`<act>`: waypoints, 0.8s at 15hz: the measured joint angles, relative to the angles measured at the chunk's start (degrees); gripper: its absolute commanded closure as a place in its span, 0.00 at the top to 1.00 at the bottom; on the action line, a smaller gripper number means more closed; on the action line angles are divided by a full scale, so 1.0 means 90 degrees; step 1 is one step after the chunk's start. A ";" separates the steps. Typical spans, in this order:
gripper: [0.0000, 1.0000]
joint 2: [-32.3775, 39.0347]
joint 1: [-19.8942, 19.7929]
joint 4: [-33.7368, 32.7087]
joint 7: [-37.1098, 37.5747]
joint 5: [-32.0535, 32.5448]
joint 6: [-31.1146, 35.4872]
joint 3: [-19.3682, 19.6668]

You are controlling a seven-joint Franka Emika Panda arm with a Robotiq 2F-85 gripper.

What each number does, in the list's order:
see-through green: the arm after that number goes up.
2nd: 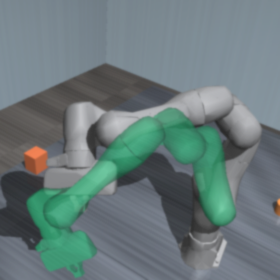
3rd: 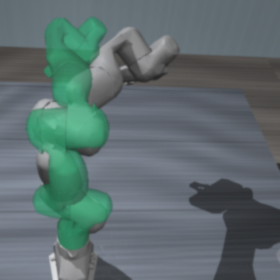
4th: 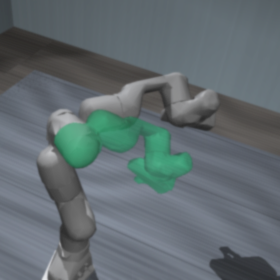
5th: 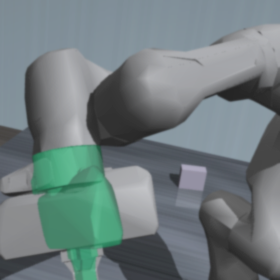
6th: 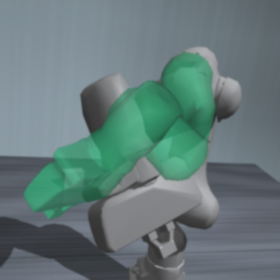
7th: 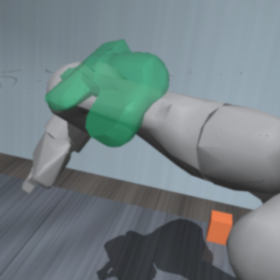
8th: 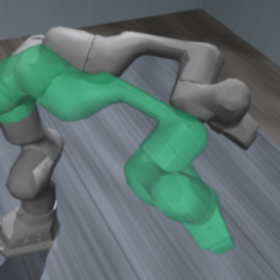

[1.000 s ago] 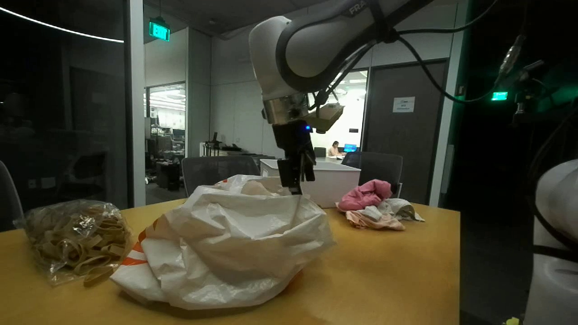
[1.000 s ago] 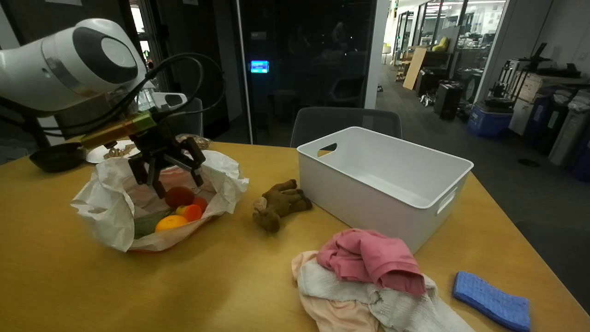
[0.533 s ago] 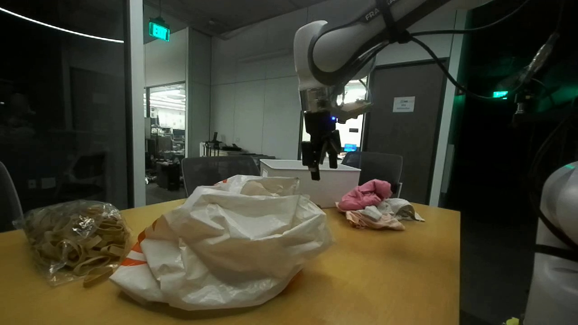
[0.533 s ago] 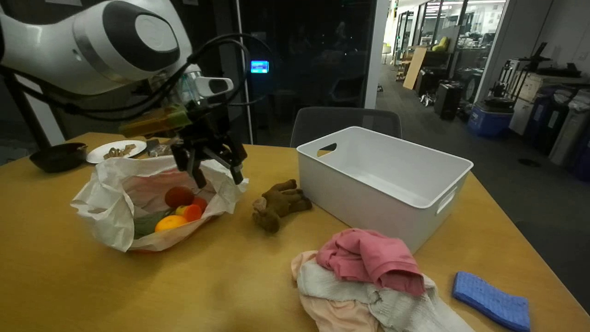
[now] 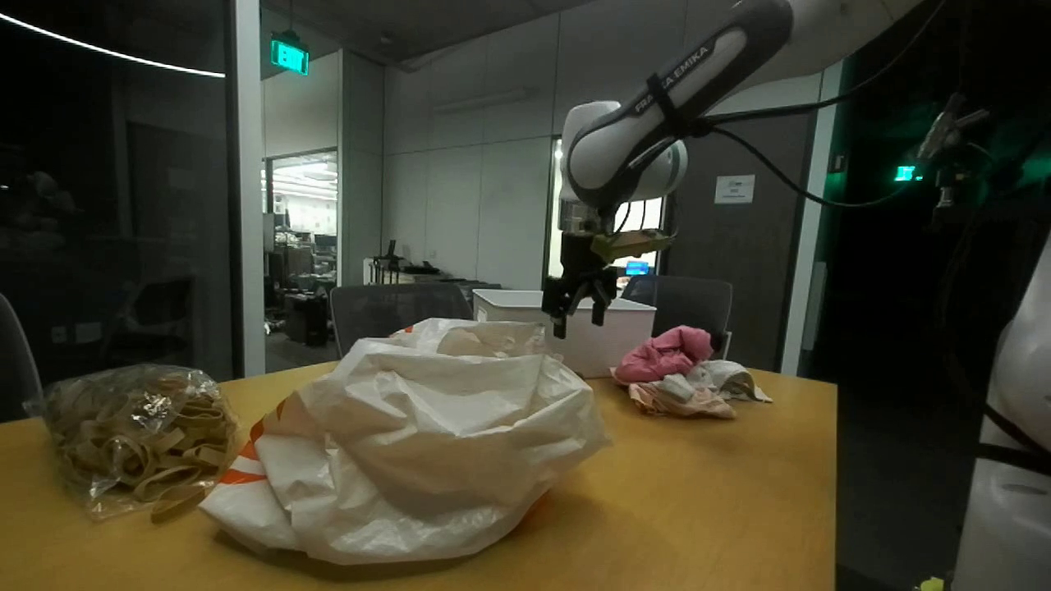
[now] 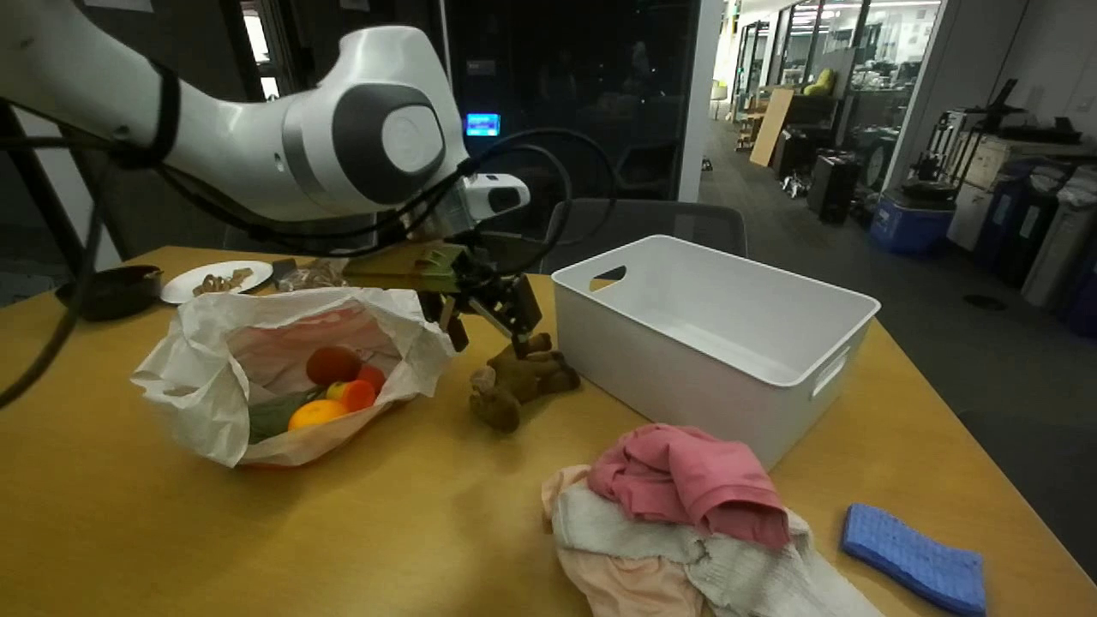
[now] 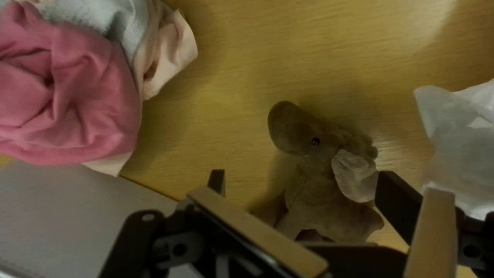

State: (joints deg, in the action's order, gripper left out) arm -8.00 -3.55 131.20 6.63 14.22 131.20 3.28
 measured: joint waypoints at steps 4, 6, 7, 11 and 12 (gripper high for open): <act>1.00 0.1001 -0.0025 -0.0342 0.0003 -0.0046 0.0950 0.0003; 1.00 0.1434 -0.0025 -0.0556 -0.0001 -0.0047 0.1373 0.0004; 1.00 0.1619 -0.0025 -0.0665 -0.0002 -0.0047 0.1515 0.0004; 1.00 0.2208 -0.0025 -0.1071 -0.0483 -0.0914 0.1506 -0.0037; 0.75 0.2335 -0.0025 -0.1150 -0.0599 -0.1111 0.1462 -0.0047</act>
State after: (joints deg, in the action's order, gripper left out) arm 13.01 -3.78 120.85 1.24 4.23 144.35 2.85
